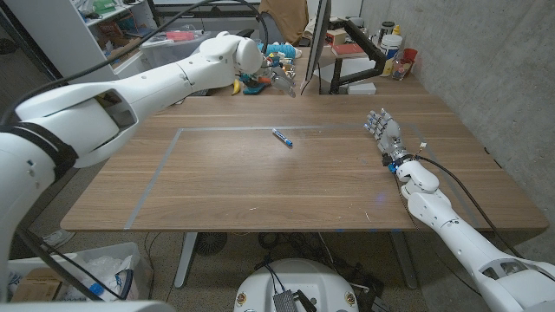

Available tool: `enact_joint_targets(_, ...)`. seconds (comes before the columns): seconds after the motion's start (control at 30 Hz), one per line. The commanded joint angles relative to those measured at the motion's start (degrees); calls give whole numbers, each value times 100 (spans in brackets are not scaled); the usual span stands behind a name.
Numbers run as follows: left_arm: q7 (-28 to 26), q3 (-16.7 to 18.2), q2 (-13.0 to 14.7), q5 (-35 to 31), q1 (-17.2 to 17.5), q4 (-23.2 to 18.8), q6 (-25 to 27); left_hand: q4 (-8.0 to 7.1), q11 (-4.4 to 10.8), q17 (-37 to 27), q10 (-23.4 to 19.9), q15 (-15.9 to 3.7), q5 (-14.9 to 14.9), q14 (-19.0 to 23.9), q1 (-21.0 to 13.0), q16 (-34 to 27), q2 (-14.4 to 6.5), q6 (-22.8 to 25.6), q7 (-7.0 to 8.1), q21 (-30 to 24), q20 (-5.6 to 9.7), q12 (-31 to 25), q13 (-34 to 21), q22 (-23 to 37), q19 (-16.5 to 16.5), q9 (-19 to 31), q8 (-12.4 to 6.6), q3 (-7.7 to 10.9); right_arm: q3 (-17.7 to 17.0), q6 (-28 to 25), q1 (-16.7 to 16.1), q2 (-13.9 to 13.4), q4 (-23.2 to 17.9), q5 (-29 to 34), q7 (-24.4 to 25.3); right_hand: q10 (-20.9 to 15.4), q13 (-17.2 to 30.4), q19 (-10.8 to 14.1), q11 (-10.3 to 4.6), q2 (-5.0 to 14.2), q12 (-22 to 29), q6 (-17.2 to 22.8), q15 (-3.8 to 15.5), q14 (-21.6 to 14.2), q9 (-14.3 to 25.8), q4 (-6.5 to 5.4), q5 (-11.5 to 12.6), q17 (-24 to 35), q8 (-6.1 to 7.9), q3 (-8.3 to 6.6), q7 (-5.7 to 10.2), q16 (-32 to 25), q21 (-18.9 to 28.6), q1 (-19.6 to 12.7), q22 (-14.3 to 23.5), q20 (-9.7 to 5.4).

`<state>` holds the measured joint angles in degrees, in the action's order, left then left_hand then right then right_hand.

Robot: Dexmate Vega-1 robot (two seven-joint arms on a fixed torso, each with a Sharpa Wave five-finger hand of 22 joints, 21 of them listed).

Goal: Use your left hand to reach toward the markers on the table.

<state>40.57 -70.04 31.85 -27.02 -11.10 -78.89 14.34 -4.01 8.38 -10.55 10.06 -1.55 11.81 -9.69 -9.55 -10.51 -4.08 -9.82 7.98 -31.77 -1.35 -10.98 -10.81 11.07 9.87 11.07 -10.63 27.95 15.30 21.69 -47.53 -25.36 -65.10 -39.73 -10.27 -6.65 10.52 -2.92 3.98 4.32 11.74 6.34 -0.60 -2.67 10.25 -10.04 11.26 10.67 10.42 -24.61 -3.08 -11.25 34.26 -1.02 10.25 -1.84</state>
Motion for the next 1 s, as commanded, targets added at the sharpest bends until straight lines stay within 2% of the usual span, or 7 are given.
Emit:
enact_joint_targets(0.03, 138, -202, -148, -72, -113, 216, 27, -16, 20, -6, 744, -296, -16, -767, -61, -27, 13, -1506, 38, 27, -35, -34, -26, 19, 1133, 21, -45, -16, -12, 10, -15, -13, 9, -12, 14, -58, 14, 10, -2, 536, 33, 63, 10, -26, 25, -10, 54, 16, 42, 0, -2, -16, -11, -19, 26, -615)
enact_joint_targets(1.0, 185, -395, -323, -81, -181, 517, -66, 44, 28, -1, 800, -312, -8, -847, -192, -19, 13, -1646, 96, 66, -5, -41, -42, 26, 1150, 33, -64, -24, -8, 16, 38, 29, 133, -15, -11, -58, 14, 21, 8, 534, 33, 62, 9, -27, 25, -11, 55, 16, 41, 4, 1, -15, -38, -19, 27, -613)
